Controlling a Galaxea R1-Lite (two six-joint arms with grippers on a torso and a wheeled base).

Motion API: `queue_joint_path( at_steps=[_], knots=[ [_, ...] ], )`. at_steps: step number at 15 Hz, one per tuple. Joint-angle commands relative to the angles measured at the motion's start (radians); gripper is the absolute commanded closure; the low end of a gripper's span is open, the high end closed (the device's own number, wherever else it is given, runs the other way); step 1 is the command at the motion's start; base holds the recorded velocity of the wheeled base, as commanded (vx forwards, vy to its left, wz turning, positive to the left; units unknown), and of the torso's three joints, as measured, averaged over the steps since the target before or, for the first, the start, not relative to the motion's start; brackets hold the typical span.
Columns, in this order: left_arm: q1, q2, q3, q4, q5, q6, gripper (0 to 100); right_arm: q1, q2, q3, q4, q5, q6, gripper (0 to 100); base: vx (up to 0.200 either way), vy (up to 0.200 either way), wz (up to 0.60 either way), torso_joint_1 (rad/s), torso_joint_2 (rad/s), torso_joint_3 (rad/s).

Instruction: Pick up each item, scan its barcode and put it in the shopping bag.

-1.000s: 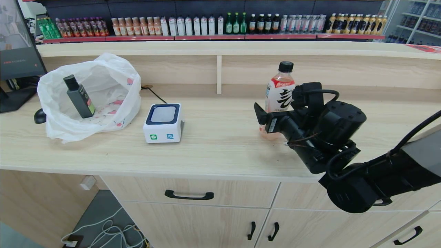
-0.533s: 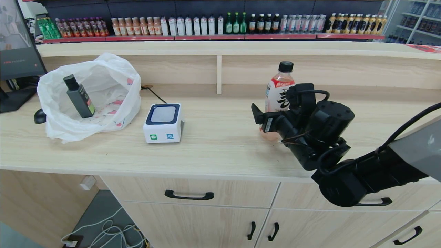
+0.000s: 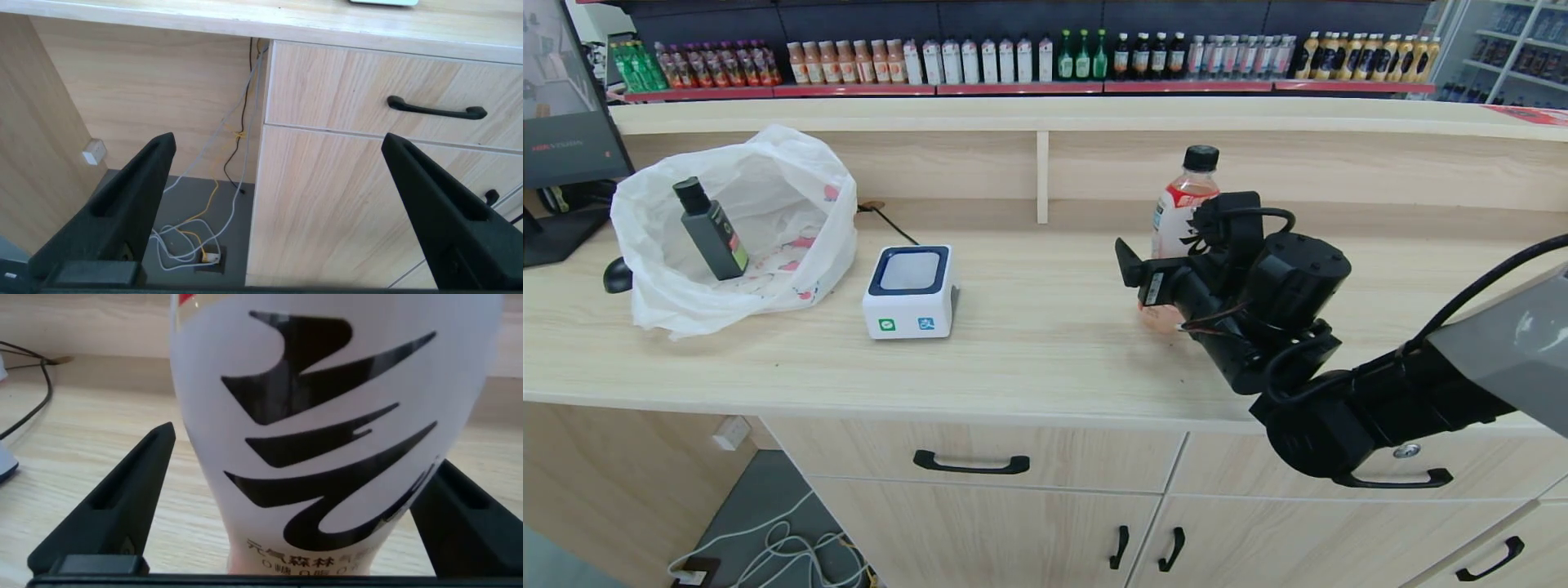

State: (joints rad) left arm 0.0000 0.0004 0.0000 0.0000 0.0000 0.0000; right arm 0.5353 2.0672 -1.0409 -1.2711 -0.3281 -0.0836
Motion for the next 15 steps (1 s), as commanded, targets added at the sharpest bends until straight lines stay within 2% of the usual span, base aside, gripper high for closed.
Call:
queue_joint_path(
  at_steps=[1, 2, 15],
  knots=[
    [0.0, 0.0, 0.0, 0.0, 0.0, 0.0, 0, -0.001, 0.002, -0.002, -0.001, 0.0, -0.001, 0, 0.0, 0.0, 0.0, 0.0, 0.0, 0.0],
    [0.0, 0.0, 0.0, 0.0, 0.0, 0.0, 0, -0.001, 0.001, -0.005, -0.001, 0.0, -0.001, 100, 0.0, 0.0, 0.0, 0.0, 0.0, 0.0],
    [0.0, 0.0, 0.0, 0.0, 0.0, 0.0, 0, 0.0, -0.03, 0.001, -0.001, 0.004, -0.001, 100, 0.0, 0.0, 0.0, 0.0, 0.0, 0.0]
  ],
)
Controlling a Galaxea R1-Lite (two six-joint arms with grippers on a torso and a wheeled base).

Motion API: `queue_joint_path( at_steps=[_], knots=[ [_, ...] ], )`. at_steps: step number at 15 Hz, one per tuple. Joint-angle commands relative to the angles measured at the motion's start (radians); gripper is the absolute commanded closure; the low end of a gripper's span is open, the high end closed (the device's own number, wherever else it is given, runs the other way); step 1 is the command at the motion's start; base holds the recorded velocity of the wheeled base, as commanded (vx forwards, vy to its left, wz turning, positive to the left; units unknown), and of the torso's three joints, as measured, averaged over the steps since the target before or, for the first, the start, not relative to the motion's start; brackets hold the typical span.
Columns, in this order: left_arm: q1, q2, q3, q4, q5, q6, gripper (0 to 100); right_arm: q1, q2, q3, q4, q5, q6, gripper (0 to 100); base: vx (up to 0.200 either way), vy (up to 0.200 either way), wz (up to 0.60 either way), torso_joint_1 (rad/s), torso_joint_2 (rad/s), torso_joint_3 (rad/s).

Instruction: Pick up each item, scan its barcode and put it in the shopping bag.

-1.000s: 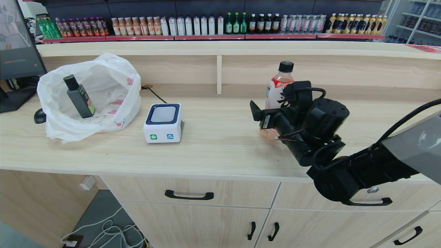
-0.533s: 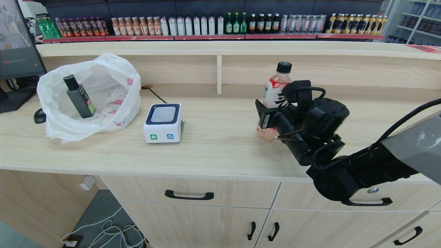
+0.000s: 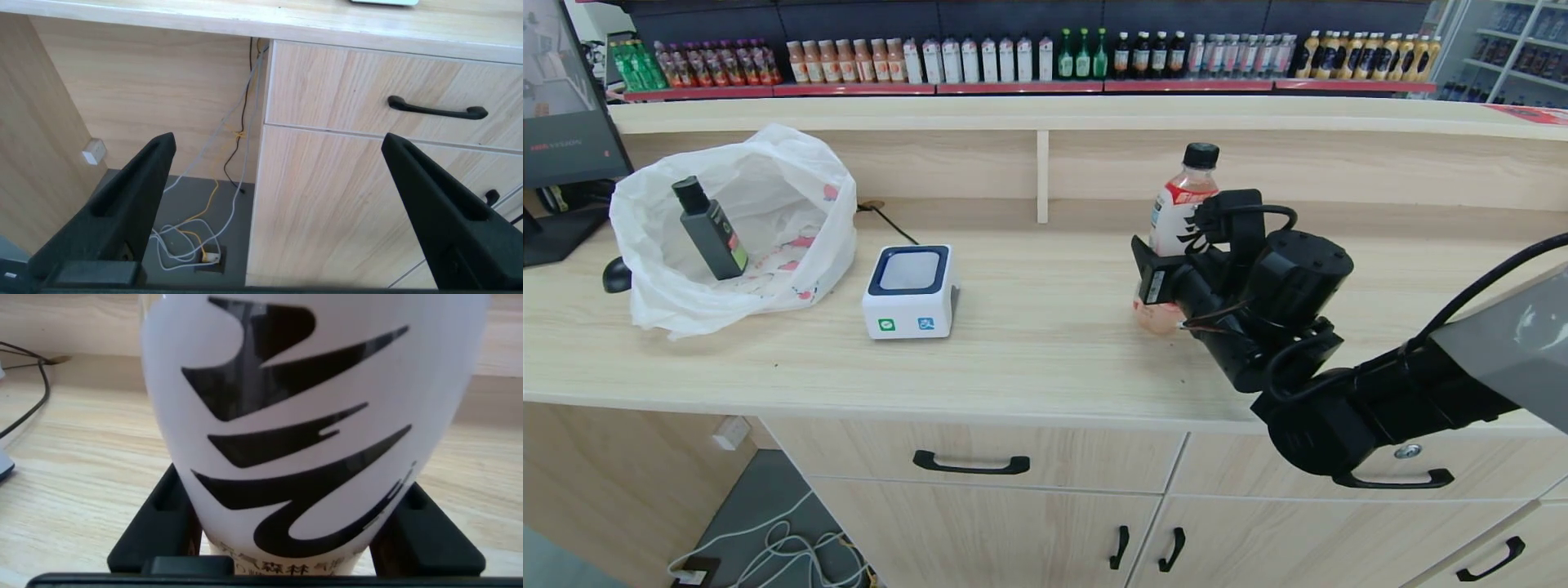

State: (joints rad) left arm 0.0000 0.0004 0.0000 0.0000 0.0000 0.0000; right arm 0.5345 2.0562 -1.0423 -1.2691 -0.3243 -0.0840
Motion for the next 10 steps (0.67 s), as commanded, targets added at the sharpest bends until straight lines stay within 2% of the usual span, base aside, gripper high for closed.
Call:
queue_joint_path(
  at_steps=[1, 6, 10],
  knots=[
    [0.0, 0.0, 0.0, 0.0, 0.0, 0.0, 0, 0.002, -0.025, 0.002, -0.003, 0.001, 0.0, 100, 0.0, 0.0, 0.0, 0.0, 0.0, 0.0],
    [0.0, 0.0, 0.0, 0.0, 0.0, 0.0, 0, 0.042, -0.099, 0.022, -0.006, 0.005, 0.003, 100, 0.0, 0.0, 0.0, 0.0, 0.0, 0.0],
    [0.0, 0.0, 0.0, 0.0, 0.0, 0.0, 0, 0.082, -0.234, 0.185, -0.007, -0.002, -0.005, 100, 0.0, 0.0, 0.0, 0.0, 0.0, 0.0]
  ],
)
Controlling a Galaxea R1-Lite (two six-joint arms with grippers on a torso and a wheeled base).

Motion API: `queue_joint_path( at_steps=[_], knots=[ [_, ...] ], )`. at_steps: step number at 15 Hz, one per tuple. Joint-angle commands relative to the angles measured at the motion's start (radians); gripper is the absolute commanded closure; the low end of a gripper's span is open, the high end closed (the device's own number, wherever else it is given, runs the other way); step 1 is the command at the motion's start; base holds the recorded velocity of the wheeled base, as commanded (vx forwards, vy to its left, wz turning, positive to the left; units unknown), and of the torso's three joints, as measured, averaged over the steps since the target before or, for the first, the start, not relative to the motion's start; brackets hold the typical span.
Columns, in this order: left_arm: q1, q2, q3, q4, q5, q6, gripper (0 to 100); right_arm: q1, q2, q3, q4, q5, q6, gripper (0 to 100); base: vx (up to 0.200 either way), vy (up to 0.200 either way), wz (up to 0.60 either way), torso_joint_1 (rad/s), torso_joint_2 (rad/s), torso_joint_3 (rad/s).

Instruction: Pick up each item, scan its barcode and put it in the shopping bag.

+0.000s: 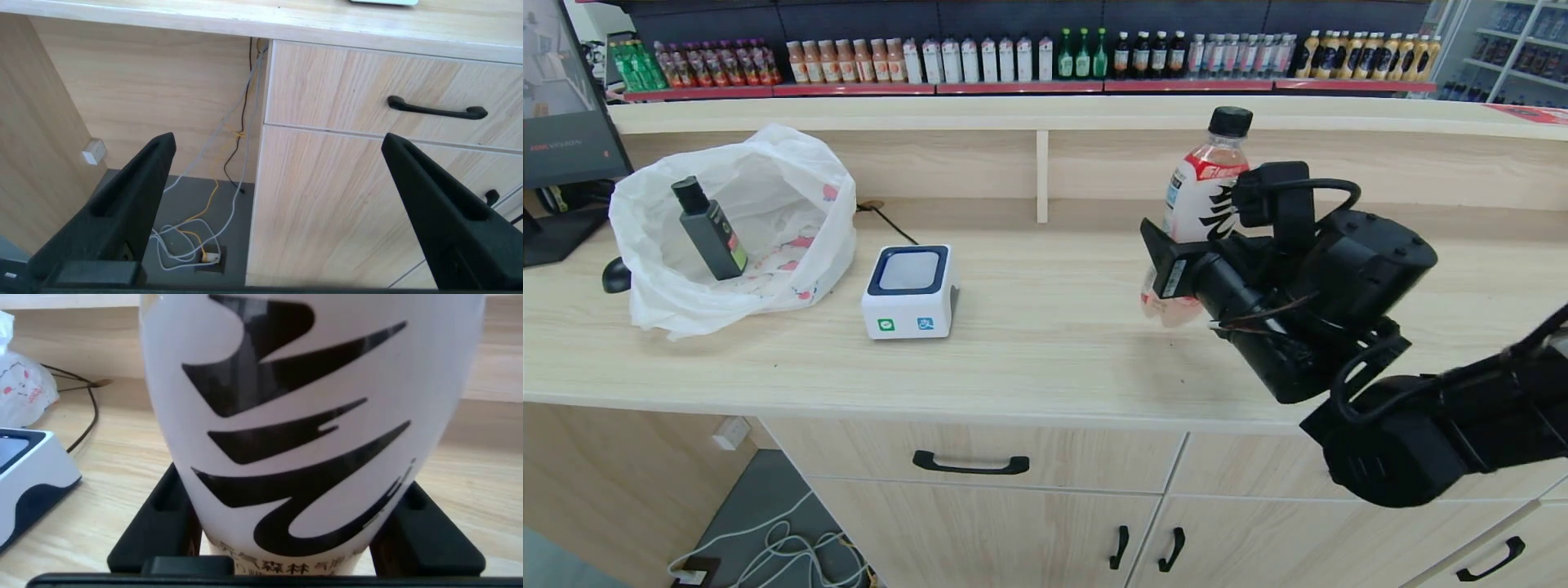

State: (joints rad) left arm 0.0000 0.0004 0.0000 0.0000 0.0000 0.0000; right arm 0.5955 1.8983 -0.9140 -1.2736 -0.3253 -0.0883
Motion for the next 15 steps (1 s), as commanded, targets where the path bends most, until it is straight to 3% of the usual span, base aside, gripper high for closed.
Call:
queue_joint_path(
  at_steps=[1, 9, 12, 15],
  knots=[
    [0.0, 0.0, 0.0, 0.0, 0.0, 0.0, 0, 0.032, -0.113, 0.112, -0.006, -0.003, -0.002, 100, 0.0, 0.0, 0.0, 0.0, 0.0, 0.0],
    [0.0, 0.0, 0.0, 0.0, 0.0, 0.0, 0, 0.095, -0.338, 0.415, -0.024, 0.006, -0.014, 100, 0.0, 0.0, 0.0, 0.0, 0.0, 0.0],
    [0.0, 0.0, 0.0, 0.0, 0.0, 0.0, 0, 0.093, -0.351, 0.429, -0.026, 0.045, 0.073, 100, 0.0, 0.0, 0.0, 0.0, 0.0, 0.0],
    [0.0, 0.0, 0.0, 0.0, 0.0, 0.0, 0, 0.058, -0.363, 0.423, -0.026, 0.16, 0.139, 100, 0.0, 0.0, 0.0, 0.0, 0.0, 0.0]
  ],
)
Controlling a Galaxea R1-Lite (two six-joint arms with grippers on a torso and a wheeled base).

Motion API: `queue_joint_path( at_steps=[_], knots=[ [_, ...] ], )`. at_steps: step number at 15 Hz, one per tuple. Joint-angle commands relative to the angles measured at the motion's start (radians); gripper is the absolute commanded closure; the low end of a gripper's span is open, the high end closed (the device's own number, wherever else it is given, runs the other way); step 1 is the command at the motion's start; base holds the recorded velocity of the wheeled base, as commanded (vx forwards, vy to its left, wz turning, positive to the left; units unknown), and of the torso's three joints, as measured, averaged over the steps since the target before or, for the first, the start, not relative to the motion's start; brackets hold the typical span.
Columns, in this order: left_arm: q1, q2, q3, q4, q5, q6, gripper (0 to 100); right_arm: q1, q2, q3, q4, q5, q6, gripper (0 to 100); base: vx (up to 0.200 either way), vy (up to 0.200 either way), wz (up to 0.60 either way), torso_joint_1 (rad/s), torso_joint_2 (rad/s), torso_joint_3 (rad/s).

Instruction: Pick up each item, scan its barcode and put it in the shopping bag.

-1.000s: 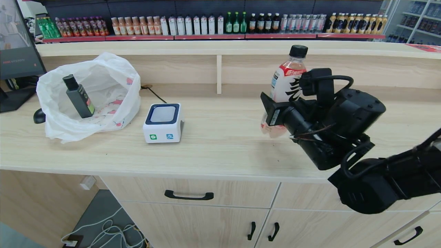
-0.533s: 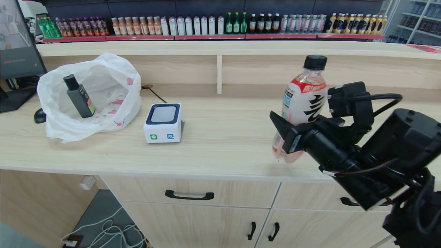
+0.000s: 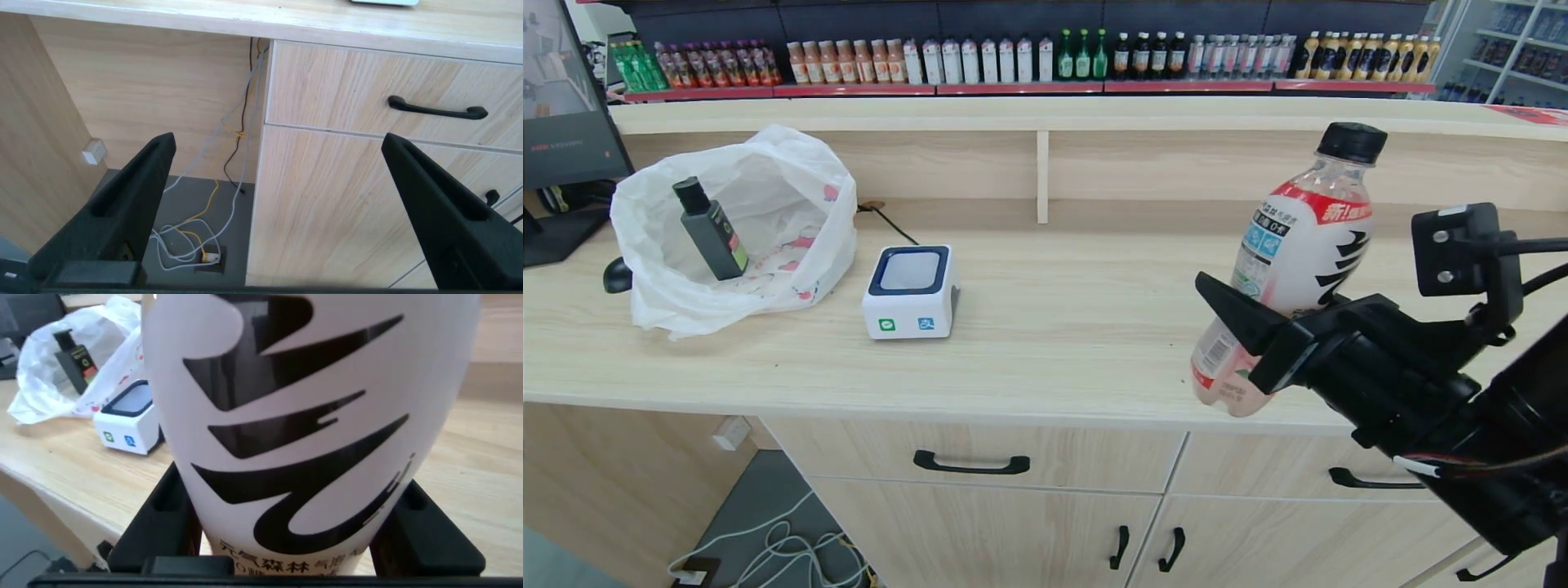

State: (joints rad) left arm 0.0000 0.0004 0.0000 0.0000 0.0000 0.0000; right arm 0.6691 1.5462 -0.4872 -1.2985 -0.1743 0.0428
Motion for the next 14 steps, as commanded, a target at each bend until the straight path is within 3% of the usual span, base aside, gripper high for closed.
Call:
queue_joint_path(
  at_steps=[1, 6, 10, 14],
  knots=[
    [0.0, 0.0, 0.0, 0.0, 0.0, 0.0, 0, -0.033, -0.012, -0.001, -0.001, 0.05, 0.034, 100, 0.0, 0.0, 0.0, 0.0, 0.0, 0.0],
    [0.0, 0.0, 0.0, 0.0, 0.0, 0.0, 0, -0.049, -0.031, 0.038, -0.01, 0.231, 0.151, 100, 0.0, 0.0, 0.0, 0.0, 0.0, 0.0],
    [0.0, 0.0, 0.0, 0.0, 0.0, 0.0, 0, -0.063, -0.003, 0.056, -0.12, 0.521, 0.281, 100, 0.0, 0.0, 0.0, 0.0, 0.0, 0.0],
    [0.0, 0.0, 0.0, 0.0, 0.0, 0.0, 0, -0.045, 0.068, 0.052, -0.255, 0.598, 0.41, 100, 0.0, 0.0, 0.0, 0.0, 0.0, 0.0]
  ],
)
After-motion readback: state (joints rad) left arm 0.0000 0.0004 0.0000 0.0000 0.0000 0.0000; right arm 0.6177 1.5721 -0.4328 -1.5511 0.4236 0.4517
